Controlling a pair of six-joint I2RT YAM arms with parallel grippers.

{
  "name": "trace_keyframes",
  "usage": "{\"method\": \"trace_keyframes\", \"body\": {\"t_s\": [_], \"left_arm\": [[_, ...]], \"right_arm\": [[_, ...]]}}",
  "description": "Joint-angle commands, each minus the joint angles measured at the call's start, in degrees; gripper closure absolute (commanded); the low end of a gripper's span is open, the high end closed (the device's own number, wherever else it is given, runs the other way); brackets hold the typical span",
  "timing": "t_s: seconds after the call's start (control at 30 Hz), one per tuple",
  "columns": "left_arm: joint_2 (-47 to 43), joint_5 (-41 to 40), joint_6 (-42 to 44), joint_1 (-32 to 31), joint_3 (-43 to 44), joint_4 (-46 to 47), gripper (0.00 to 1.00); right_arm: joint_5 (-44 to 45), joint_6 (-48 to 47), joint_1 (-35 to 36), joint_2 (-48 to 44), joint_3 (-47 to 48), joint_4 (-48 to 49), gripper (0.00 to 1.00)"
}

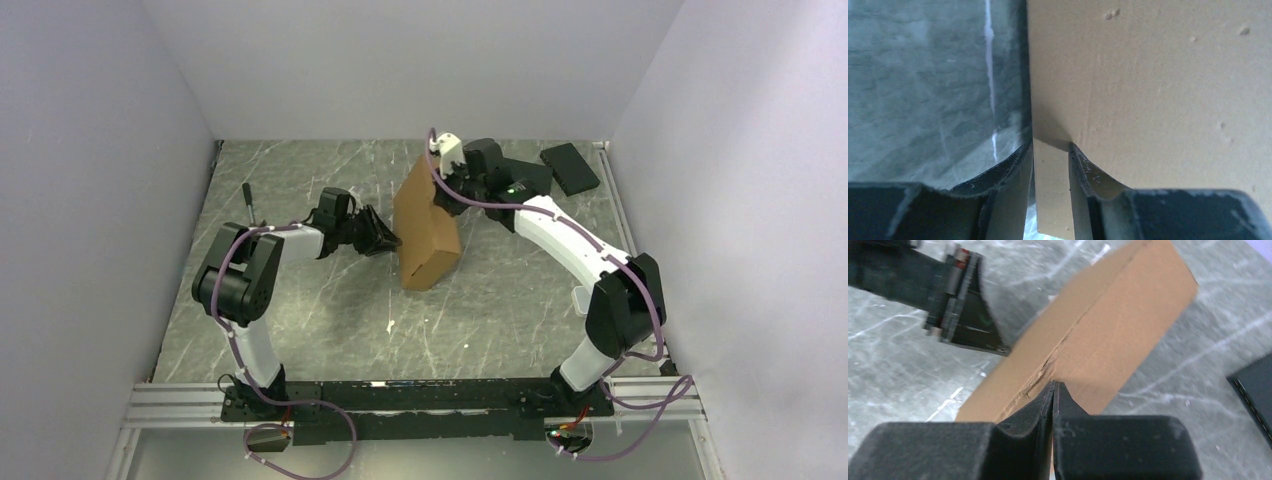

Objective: Fold the paper box

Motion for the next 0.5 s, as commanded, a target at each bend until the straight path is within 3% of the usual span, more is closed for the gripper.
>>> {"method": "trace_keyframes", "body": {"t_s": [0.0,0.27,0.47], "left_arm": [[-1.4,-0.5,-0.8,-0.4,-0.8,6.2,0.63],[-4.2,0.0,-0.9,1.6,-4.4,6.7,0.62],[-7.2,0.7,-0.1,3.4,-6.2,5.5,0.6]], "right_arm": [[-3.8,0.2,6.0,2.7,0.2,-7.0,0.95],[-2.5,-0.4,9.2,4.6,1.6,-7.7,0.95],[-6.3,-0.6,9.2,3.0,1.9,-7.3,0.92]]}}
